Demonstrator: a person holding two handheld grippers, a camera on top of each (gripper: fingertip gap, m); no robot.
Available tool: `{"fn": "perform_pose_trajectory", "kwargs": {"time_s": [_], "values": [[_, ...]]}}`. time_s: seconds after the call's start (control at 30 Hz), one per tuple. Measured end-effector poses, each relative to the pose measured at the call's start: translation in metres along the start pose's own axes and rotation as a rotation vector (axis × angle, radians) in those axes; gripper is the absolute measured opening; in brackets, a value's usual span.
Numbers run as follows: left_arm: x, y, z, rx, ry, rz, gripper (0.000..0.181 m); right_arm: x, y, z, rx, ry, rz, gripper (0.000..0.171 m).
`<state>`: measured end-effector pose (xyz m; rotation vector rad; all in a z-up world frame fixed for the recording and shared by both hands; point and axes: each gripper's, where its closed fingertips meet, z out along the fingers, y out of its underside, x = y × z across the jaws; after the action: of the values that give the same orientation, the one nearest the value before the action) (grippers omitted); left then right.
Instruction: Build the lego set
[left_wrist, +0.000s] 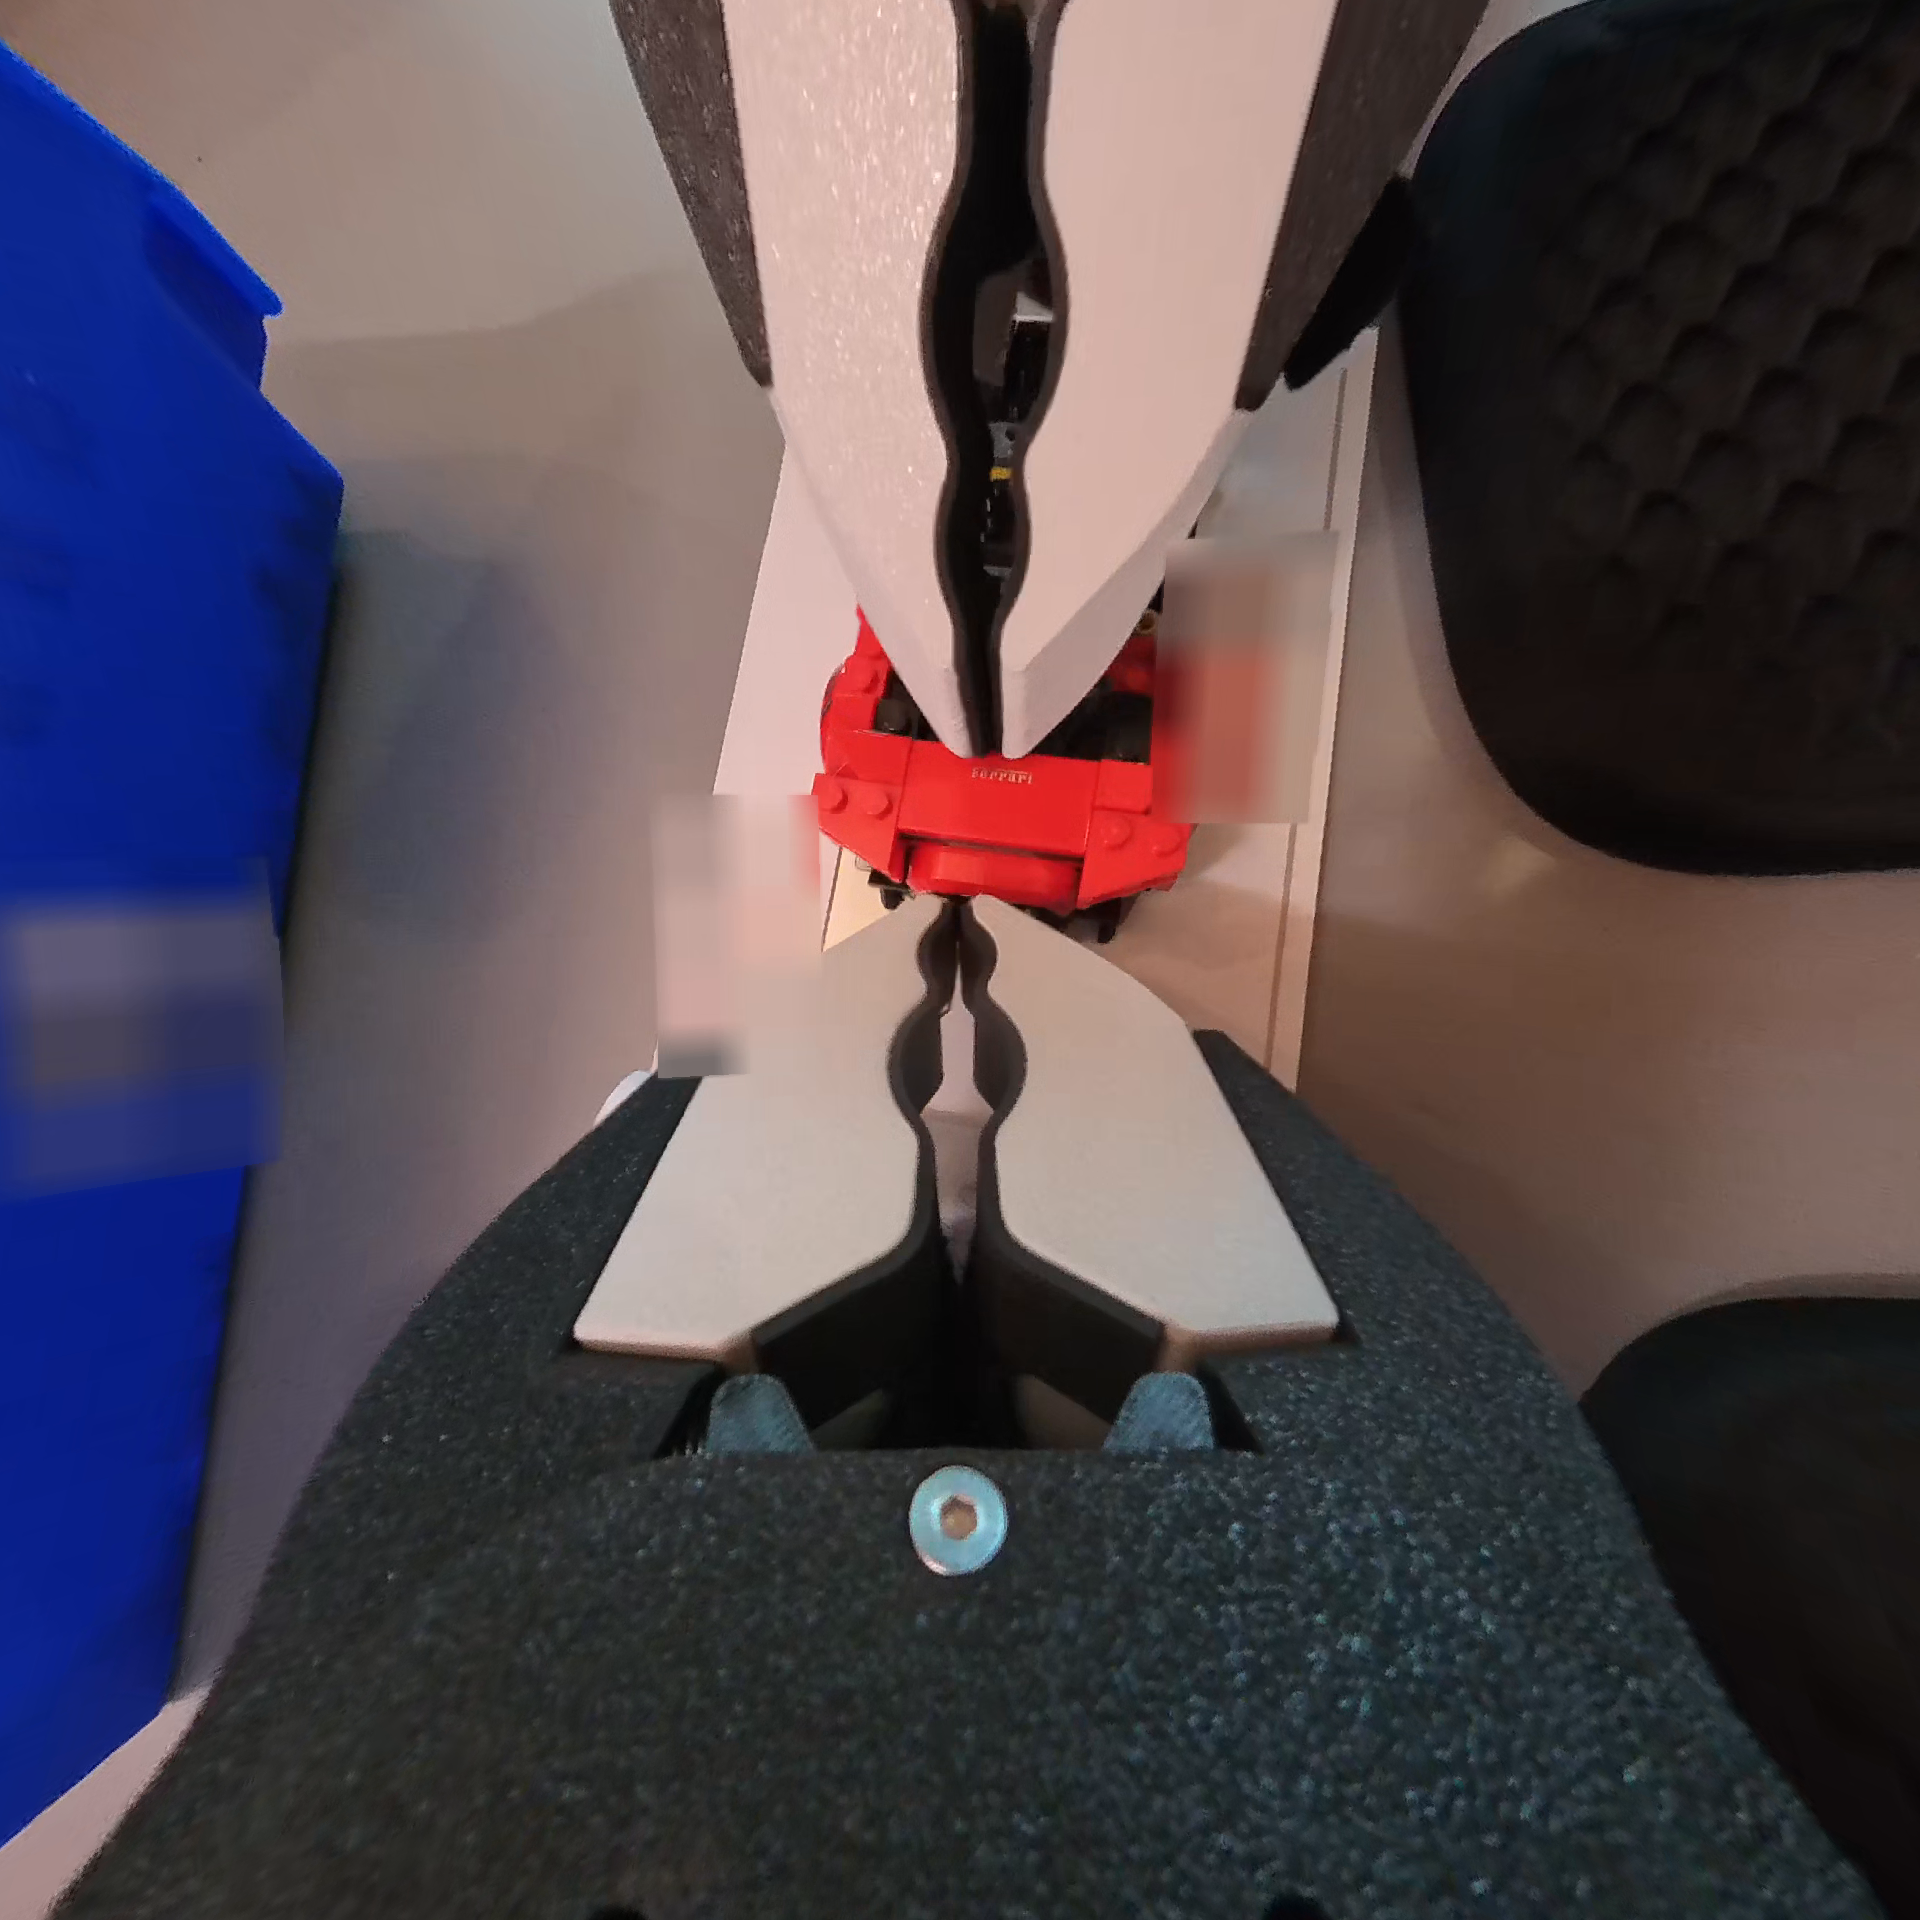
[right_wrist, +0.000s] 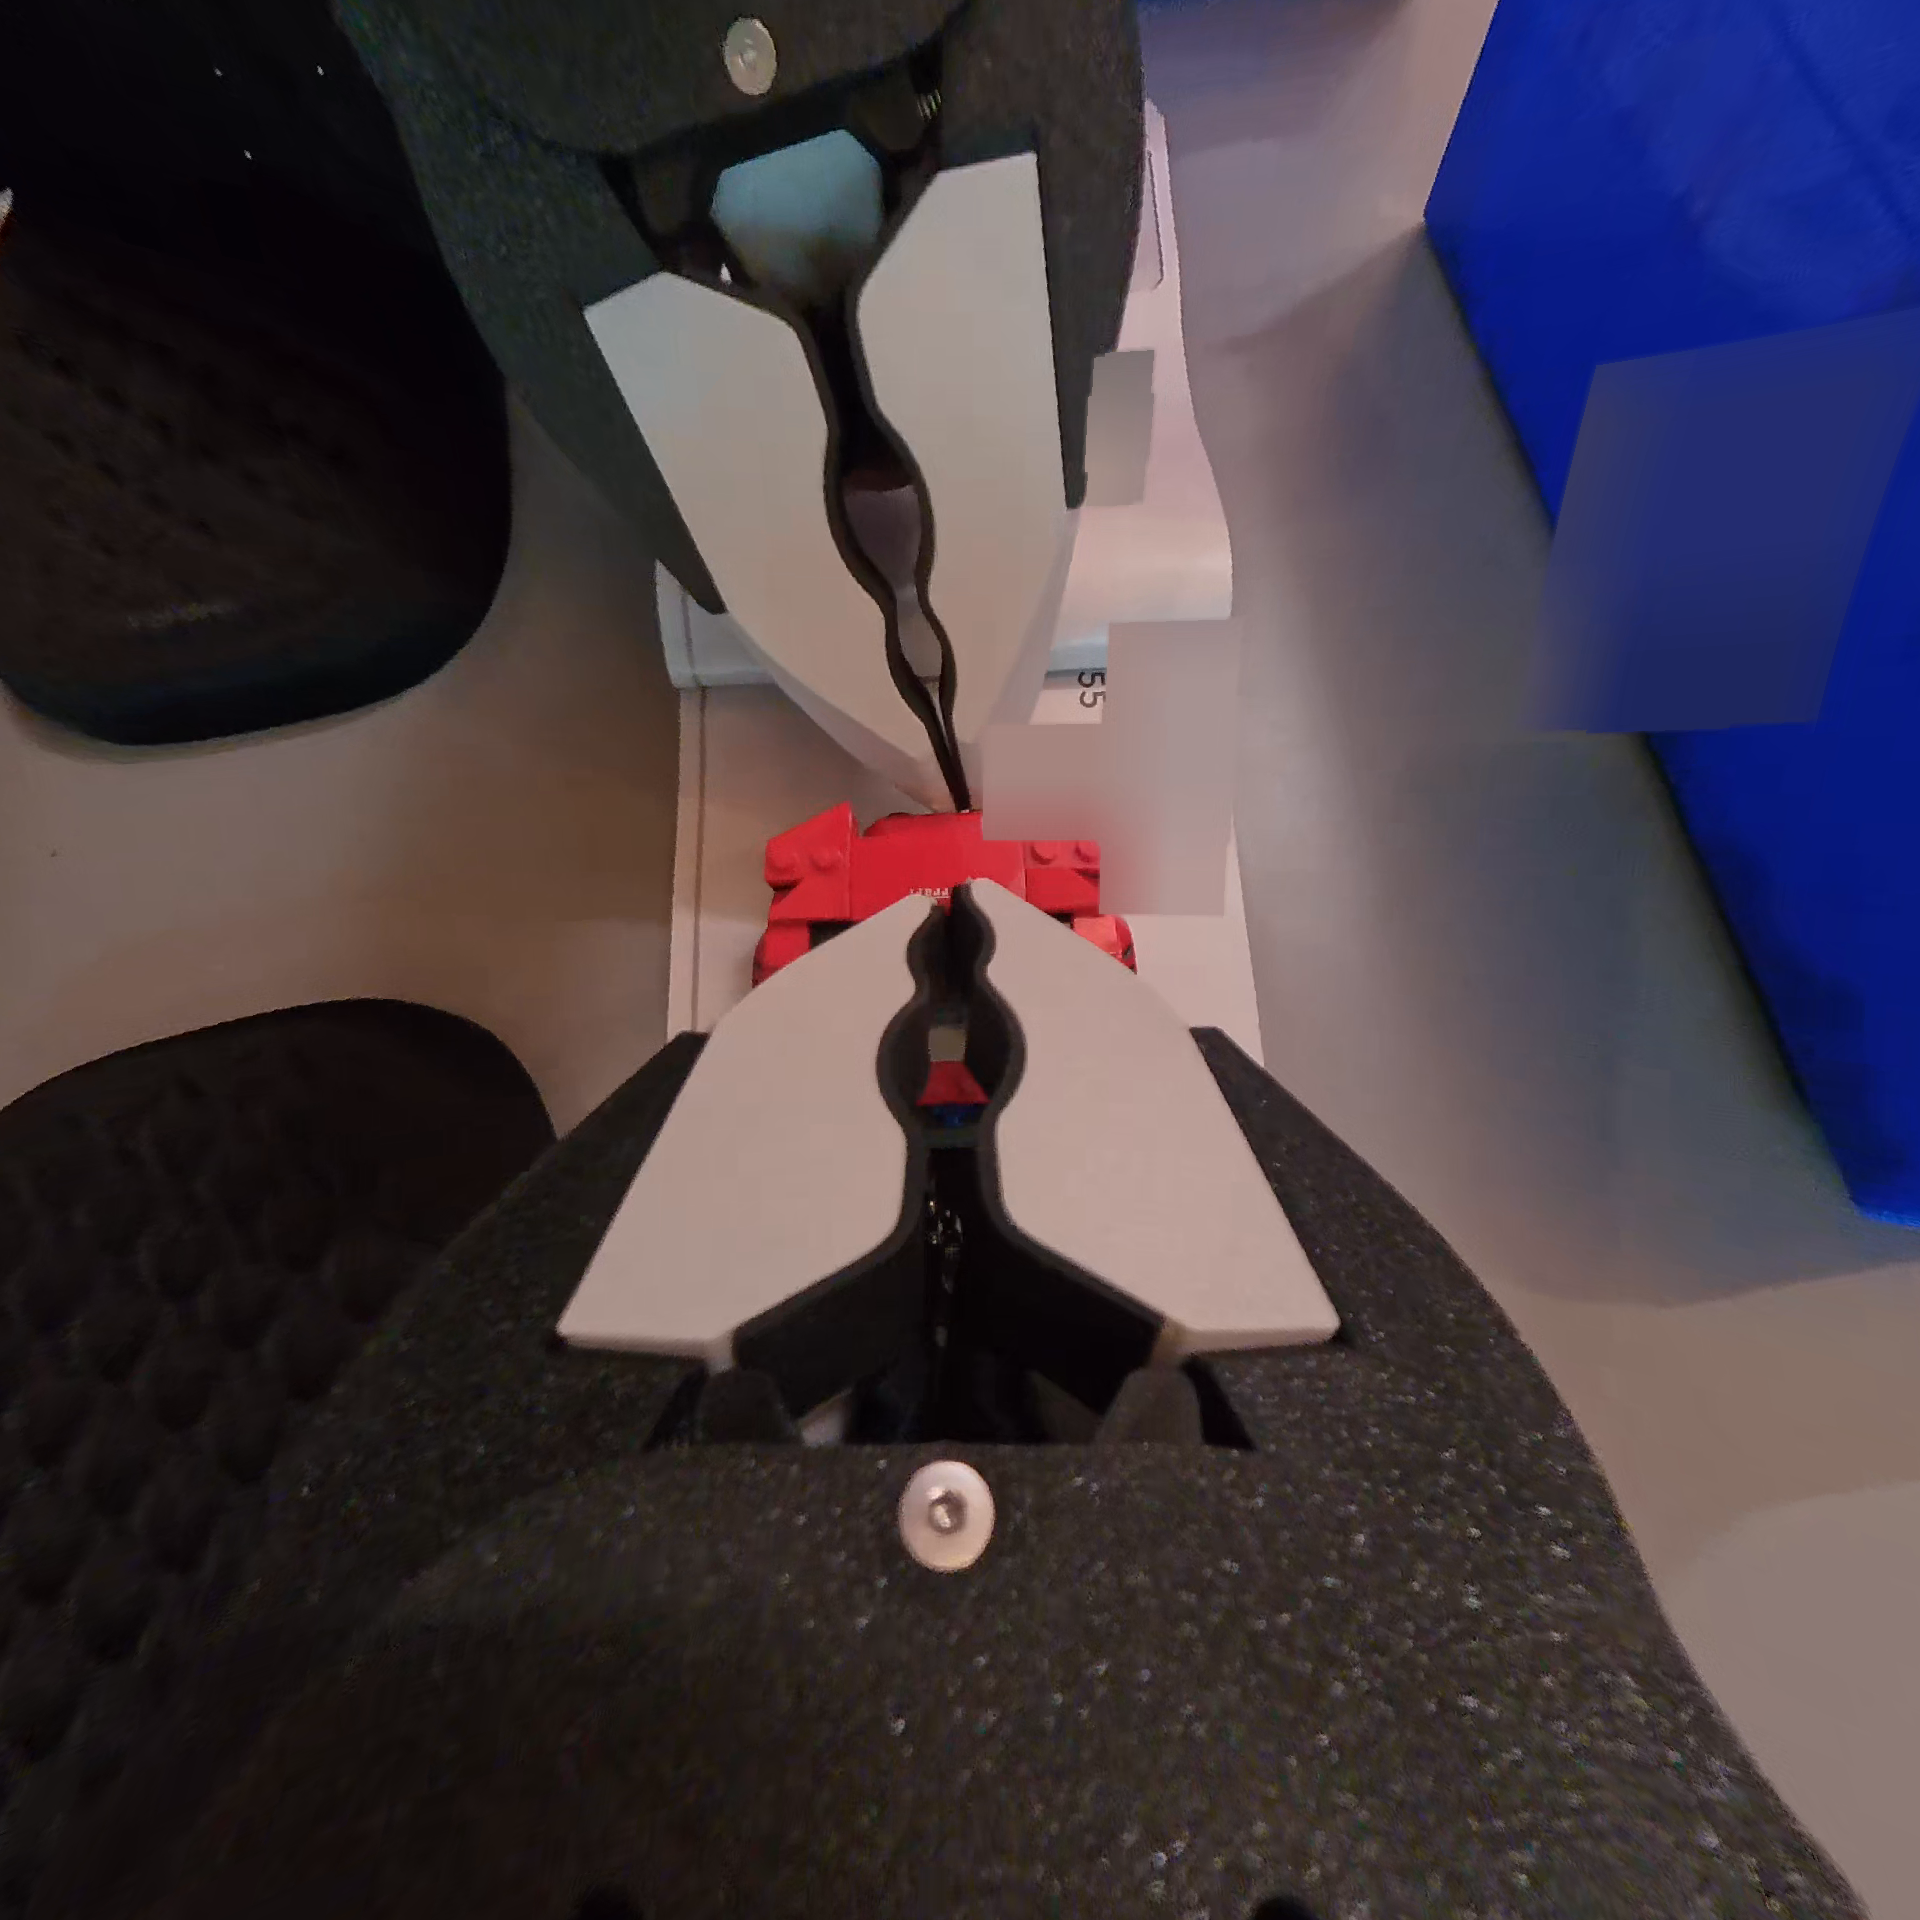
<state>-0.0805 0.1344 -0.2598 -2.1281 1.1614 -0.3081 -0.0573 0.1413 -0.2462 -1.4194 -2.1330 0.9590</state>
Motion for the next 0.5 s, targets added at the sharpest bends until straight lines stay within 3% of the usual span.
{"fn": "perform_pose_trajectory", "kwargs": {"time_s": [0.13, 0.4, 0.5], "values": [[0.000, 0.001, 0.000, 0.001, -0.001, 0.000, 0.000, 0.001, -0.007, -0.002, 0.043, 0.002, 0.010, 0.000], [0.007, -0.014, -0.003, 0.061, 0.038, -0.015, 0.000, -0.001, -0.004, 0.004, -0.036, 0.007, -0.002, 0.000], [0.000, -0.006, -0.001, -0.013, 0.004, -0.013, 0.000, -0.001, -0.004, 0.004, -0.098, 0.020, -0.022, 0.000]]}}
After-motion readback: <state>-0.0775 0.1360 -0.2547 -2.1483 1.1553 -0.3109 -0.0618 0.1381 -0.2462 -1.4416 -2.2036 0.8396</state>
